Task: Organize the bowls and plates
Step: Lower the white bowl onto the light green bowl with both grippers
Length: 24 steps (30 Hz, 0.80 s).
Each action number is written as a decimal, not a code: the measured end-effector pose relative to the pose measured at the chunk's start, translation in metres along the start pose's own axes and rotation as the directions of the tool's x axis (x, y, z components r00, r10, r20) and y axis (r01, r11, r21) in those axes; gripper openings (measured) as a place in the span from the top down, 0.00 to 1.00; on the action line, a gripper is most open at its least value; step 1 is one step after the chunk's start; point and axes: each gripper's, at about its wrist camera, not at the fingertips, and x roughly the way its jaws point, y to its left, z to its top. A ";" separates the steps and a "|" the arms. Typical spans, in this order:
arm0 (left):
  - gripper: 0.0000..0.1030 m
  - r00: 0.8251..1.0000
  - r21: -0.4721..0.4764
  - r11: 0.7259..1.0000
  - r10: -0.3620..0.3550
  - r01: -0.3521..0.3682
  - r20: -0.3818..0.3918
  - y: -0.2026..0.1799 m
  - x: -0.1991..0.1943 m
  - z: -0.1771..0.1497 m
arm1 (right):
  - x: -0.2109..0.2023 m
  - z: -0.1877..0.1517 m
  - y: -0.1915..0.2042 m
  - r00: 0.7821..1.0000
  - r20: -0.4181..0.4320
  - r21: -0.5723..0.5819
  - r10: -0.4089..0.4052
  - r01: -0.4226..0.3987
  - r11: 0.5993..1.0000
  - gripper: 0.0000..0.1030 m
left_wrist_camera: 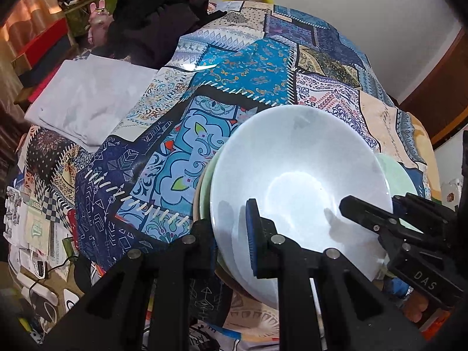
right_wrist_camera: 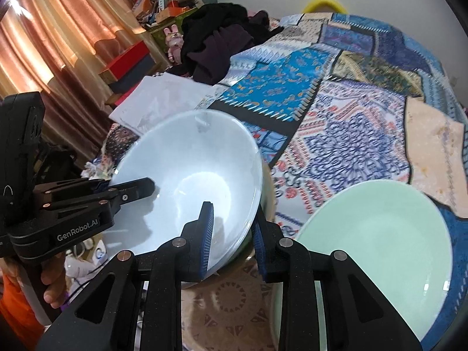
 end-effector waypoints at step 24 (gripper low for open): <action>0.76 0.999 -0.004 1.000 -0.018 0.019 0.038 0.006 -0.020 0.004 | -0.018 0.004 -0.006 0.998 0.055 -0.027 -0.020 0.022 0.999 0.68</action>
